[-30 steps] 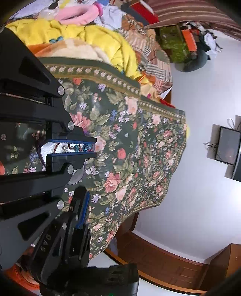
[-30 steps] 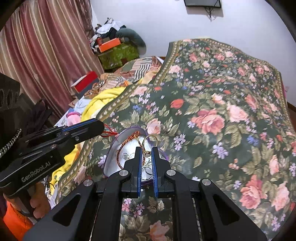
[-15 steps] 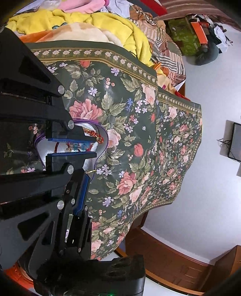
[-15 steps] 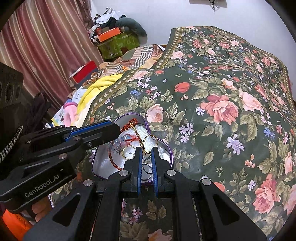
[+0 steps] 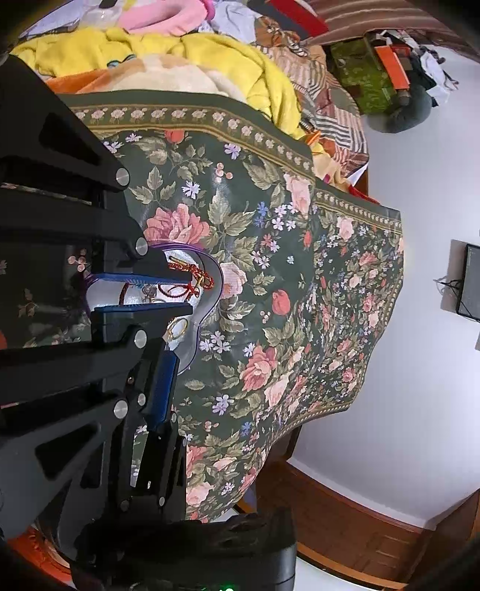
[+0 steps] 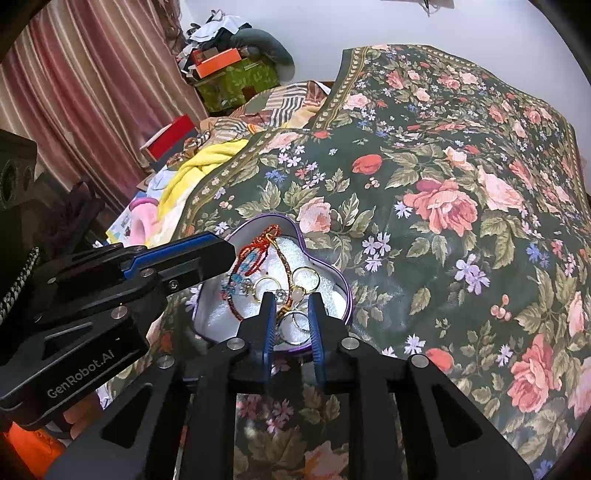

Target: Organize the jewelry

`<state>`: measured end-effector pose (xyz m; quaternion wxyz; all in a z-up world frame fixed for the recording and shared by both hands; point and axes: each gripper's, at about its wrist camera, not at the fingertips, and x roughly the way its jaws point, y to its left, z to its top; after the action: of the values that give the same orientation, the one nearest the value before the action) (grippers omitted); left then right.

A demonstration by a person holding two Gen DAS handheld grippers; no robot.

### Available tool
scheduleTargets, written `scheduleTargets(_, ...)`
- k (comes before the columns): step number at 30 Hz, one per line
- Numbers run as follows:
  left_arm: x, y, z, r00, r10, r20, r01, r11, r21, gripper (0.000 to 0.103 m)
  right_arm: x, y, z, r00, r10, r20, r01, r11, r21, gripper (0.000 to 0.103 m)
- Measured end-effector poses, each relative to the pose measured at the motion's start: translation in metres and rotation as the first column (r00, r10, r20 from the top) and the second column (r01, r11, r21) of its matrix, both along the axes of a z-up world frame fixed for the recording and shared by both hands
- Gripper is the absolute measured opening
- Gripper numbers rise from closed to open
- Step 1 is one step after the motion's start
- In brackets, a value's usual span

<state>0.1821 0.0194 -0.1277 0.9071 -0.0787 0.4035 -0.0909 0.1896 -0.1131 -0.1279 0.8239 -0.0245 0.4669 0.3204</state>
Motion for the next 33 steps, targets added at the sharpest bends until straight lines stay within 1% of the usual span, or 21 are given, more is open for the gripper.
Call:
scheduleTargets(4, -0.011, -0.001, 0.015, 0.999, 0.012, 0.035, -0.012, 1.0, 0.022, 0.01, -0.01, -0.004, 0.015, 0.999, -0.004, 0.038, 0.004, 1.0, 0.002, 0.016)
scheduleTargets(6, -0.018, -0.002, 0.026, 0.998, 0.017, 0.063, -0.018, 0.999, 0.029, 0.016, -0.017, -0.008, 0.028, 0.998, -0.012, 0.069, 0.011, 1.0, 0.013, 0.016)
scheduleTargets(8, -0.028, -0.002, 0.039, 0.995, 0.023, 0.099, -0.027, 0.999, 0.039, 0.025, -0.023, -0.013, 0.042, 0.994, -0.023, 0.104, 0.021, 0.999, 0.029, 0.016)
scheduleTargets(11, -0.044, -0.002, 0.061, 0.986, 0.035, 0.163, -0.045, 0.997, 0.059, 0.026, -0.035, -0.021, 0.065, 0.985, -0.05, 0.167, 0.041, 0.997, 0.058, 0.016)
scheduleTargets(14, -0.063, -0.002, 0.086, 0.971, 0.049, 0.234, -0.066, 0.996, 0.066, 0.027, -0.052, -0.031, 0.094, 0.966, -0.084, 0.243, 0.061, 0.993, 0.098, 0.016)
scheduleTargets(16, -0.078, -0.002, 0.104, 0.956, 0.059, 0.286, -0.08, 0.995, 0.063, 0.027, -0.063, -0.036, 0.112, 0.951, -0.103, 0.291, 0.069, 0.99, 0.125, 0.016)
scheduleTargets(20, -0.108, -0.004, 0.133, 0.922, 0.077, 0.379, -0.107, 0.992, 0.059, 0.027, -0.094, -0.045, 0.147, 0.909, -0.145, 0.391, 0.074, 0.979, 0.192, 0.016)
scheduleTargets(23, -0.134, -0.006, 0.152, 0.881, 0.11, 0.46, -0.154, 0.986, 0.059, 0.028, -0.114, -0.051, 0.165, 0.874, -0.175, 0.454, 0.074, 0.97, 0.231, 0.016)
scheduleTargets(24, -0.142, -0.007, 0.156, 0.868, 0.118, 0.483, -0.166, 0.984, 0.058, 0.028, -0.125, -0.053, 0.172, 0.857, -0.191, 0.479, 0.075, 0.965, 0.251, 0.017)
scheduleTargets(25, -0.151, -0.007, 0.161, 0.854, 0.126, 0.505, -0.177, 0.983, 0.054, 0.03, -0.131, -0.056, 0.176, 0.845, -0.201, 0.496, 0.074, 0.962, 0.263, 0.019)
scheduleTargets(26, -0.159, -0.007, 0.166, 0.84, 0.133, 0.526, -0.186, 0.981, 0.05, 0.032, -0.137, -0.058, 0.18, 0.833, -0.21, 0.511, 0.074, 0.959, 0.272, 0.026)
scheduleTargets(27, -0.166, -0.008, 0.169, 0.829, 0.137, 0.542, -0.193, 0.98, 0.047, 0.034, -0.145, -0.059, 0.185, 0.814, -0.224, 0.536, 0.077, 0.956, 0.283, 0.031)
scheduleTargets(28, -0.174, -0.009, 0.172, 0.815, 0.144, 0.562, -0.204, 0.978, 0.045, 0.035, -0.151, -0.061, 0.187, 0.799, -0.235, 0.554, 0.081, 0.954, 0.288, 0.043)
scheduleTargets(29, -0.18, -0.009, 0.175, 0.804, 0.148, 0.576, -0.212, 0.976, 0.046, 0.037, -0.158, -0.062, 0.189, 0.774, -0.252, 0.581, 0.09, 0.952, 0.293, 0.051)
scheduleTargets(30, -0.186, -0.009, 0.178, 0.794, 0.149, 0.59, -0.218, 0.975, 0.046, 0.038, -0.164, -0.063, 0.191, 0.751, -0.267, 0.604, 0.098, 0.95, 0.298, 0.054)
scheduleTargets(31, -0.193, -0.009, 0.181, 0.782, 0.152, 0.604, -0.223, 0.974, 0.044, 0.041, -0.169, -0.063, 0.193, 0.735, -0.275, 0.62, 0.101, 0.949, 0.3, 0.059)
scheduleTargets(33, -0.203, -0.011, 0.185, 0.765, 0.155, 0.625, -0.227, 0.973, 0.036, 0.054, -0.176, -0.063, 0.195, 0.716, -0.286, 0.637, 0.106, 0.946, 0.306, 0.065)
